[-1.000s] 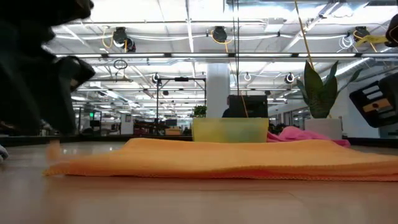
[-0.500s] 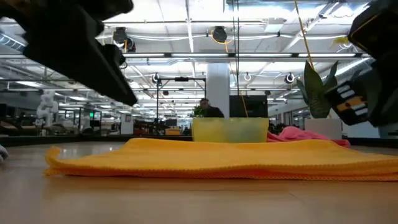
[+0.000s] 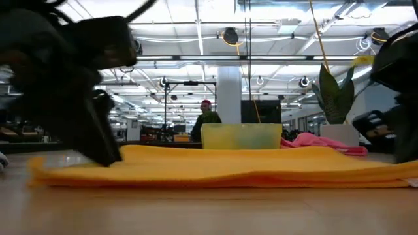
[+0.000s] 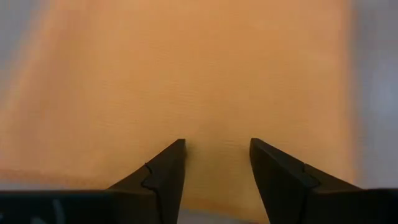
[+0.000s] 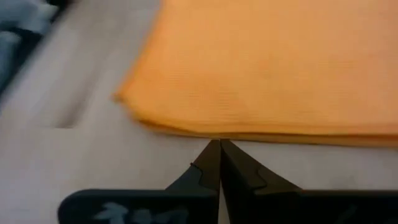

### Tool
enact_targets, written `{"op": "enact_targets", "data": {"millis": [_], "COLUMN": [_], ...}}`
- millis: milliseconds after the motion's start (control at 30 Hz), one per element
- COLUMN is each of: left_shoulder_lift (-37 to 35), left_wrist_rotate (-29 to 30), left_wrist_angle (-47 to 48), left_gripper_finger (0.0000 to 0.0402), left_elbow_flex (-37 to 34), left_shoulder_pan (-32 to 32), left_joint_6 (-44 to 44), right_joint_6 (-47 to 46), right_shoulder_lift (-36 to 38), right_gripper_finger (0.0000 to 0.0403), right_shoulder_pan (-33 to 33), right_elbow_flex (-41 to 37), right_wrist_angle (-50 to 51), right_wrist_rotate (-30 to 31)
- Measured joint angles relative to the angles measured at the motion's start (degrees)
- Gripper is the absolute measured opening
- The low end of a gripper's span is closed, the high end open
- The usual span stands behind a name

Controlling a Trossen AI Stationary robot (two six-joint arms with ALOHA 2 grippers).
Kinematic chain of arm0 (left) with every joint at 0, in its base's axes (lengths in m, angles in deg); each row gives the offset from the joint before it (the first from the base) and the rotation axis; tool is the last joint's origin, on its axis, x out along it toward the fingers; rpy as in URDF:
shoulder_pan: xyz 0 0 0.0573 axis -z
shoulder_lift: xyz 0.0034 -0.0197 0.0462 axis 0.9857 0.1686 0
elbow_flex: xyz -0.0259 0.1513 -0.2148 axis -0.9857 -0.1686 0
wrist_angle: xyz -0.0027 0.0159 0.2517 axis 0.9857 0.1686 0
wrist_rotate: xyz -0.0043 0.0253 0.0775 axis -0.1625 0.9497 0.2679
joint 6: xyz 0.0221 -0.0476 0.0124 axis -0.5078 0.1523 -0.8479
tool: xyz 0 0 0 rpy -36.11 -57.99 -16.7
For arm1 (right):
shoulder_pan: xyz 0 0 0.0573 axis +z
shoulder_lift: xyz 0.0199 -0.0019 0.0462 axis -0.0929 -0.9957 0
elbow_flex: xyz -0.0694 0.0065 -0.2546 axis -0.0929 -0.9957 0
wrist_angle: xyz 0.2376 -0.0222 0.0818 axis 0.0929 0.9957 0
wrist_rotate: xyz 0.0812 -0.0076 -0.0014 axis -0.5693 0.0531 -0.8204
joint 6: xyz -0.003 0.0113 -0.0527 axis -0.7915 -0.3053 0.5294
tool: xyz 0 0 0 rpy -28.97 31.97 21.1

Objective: Fold microfiber towels
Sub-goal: Fold the orange microfiber towel

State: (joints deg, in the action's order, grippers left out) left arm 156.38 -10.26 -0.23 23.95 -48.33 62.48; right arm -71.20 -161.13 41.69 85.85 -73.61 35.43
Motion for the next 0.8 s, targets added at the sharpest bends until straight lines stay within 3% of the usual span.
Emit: {"op": "enact_targets", "data": {"millis": [133,267,333,533,667,800], "left_shoulder_lift": [-0.8,-0.8,-0.9,-0.8,-0.8,-0.8], "left_wrist_rotate": [2.5,10.7,13.6,15.3,13.0,12.0], "left_wrist_angle": [0.8,0.8,0.2,4.0,11.6,21.1], "left_gripper_finger": [0.0182,0.0182,0.0182,0.0182,0.0182,0.0182], "left_elbow_flex": [1.6,4.2,4.6,4.5,4.1,4.1], "left_shoulder_pan": [3.2,3.7,2.6,-4.5,-8.4,-8.5], "left_joint_6": [1.9,-2.8,-6.1,-10.8,-5.2,4.1], "right_joint_6": [1.1,5.3,7.0,4.4,2.0,-0.3], "right_shoulder_lift": [5.4,7.8,6.2,-5.7,-13.4,-13.1], "right_gripper_finger": [0.0001,0.0001,0.0000,0.0000,0.0000,0.0000], "right_shoulder_pan": [-0.9,-0.7,-0.8,-1.8,-3.0,-4.1], "right_elbow_flex": [-0.2,0.1,0.7,3.8,5.8,5.4], "right_wrist_angle": [1.6,-6.4,-11.8,-12.2,-14.2,-9.0], "right_wrist_rotate": [1.9,4.7,2.2,1.7,1.5,2.0]}}
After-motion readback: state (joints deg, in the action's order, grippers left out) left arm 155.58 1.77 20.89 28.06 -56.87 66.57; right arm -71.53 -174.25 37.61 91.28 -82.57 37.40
